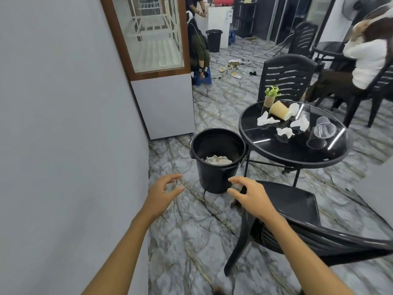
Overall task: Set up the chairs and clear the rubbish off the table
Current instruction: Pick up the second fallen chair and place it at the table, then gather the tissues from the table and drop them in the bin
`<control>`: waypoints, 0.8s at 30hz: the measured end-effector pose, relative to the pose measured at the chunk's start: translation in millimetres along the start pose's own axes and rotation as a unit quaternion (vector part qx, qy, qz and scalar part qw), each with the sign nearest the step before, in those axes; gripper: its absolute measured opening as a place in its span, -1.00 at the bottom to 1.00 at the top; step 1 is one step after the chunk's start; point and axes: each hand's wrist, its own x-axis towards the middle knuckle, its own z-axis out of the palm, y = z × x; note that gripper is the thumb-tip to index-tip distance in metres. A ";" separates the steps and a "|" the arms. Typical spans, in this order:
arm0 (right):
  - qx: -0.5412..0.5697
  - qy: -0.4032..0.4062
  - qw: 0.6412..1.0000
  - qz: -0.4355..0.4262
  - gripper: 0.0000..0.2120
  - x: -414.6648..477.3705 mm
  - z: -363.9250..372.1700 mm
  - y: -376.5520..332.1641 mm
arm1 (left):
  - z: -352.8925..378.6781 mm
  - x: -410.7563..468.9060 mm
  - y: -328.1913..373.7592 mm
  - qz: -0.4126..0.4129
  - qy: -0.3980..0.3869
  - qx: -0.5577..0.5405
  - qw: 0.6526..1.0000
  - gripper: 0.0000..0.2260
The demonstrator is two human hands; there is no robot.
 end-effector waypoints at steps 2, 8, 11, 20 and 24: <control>0.014 0.008 1.000 0.020 -0.69 16.6 1.7 3.5 | 0.5 17.8 -2.0 -0.003 -0.005 0.001 1.000 -0.71; 0.029 0.030 0.998 0.054 -0.70 82.7 1.8 16.8 | 2.7 95.8 -7.2 0.012 -0.038 0.023 0.999 -0.72; 0.043 0.046 0.995 0.080 -0.69 118.8 -3.0 22.7 | 4.1 141.8 -7.4 0.009 -0.061 0.021 0.998 -0.73; 0.067 0.116 0.982 0.132 -0.75 211.2 -34.5 38.8 | 26.7 277.6 10.3 0.044 -0.122 0.041 0.991 -0.74; 0.069 0.145 0.974 0.161 -0.75 238.4 -48.3 54.4 | 43.9 330.6 14.6 0.046 -0.161 0.031 0.985 -0.74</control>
